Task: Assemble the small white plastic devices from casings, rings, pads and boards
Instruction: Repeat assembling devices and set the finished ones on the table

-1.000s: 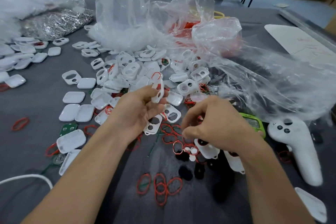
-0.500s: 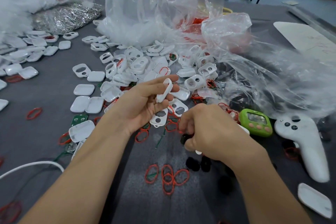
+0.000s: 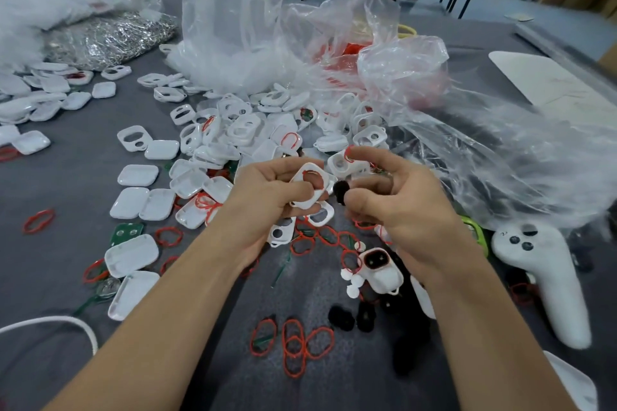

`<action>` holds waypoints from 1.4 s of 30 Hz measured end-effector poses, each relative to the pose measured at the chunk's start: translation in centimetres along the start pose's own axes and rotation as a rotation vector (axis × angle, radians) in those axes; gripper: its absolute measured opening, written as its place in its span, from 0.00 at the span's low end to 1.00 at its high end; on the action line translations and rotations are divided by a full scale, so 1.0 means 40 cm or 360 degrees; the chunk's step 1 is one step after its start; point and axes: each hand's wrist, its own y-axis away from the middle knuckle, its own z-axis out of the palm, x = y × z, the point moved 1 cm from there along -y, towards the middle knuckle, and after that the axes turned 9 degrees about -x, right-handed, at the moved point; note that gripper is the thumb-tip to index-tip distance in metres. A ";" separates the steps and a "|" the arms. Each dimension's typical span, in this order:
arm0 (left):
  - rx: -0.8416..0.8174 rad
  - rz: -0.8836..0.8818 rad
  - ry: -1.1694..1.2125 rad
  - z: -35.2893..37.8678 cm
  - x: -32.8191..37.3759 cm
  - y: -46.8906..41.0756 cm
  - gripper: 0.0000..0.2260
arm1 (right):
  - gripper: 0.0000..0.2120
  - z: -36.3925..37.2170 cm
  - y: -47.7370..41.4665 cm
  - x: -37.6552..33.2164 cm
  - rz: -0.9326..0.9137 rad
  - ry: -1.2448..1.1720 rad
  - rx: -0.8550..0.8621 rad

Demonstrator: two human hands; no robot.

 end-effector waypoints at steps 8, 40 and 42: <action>0.0077 0.0134 -0.0273 0.036 0.006 0.018 0.16 | 0.17 0.015 0.006 0.003 -0.0387 0.1139 0.0413; 0.0159 0.0131 -0.0419 0.055 -0.009 0.019 0.22 | 0.10 0.054 -0.012 0.035 -0.0295 0.0757 0.0555; 0.0141 0.0122 -0.0410 0.055 -0.013 0.019 0.21 | 0.07 0.056 -0.015 0.038 -0.0293 0.0819 0.0626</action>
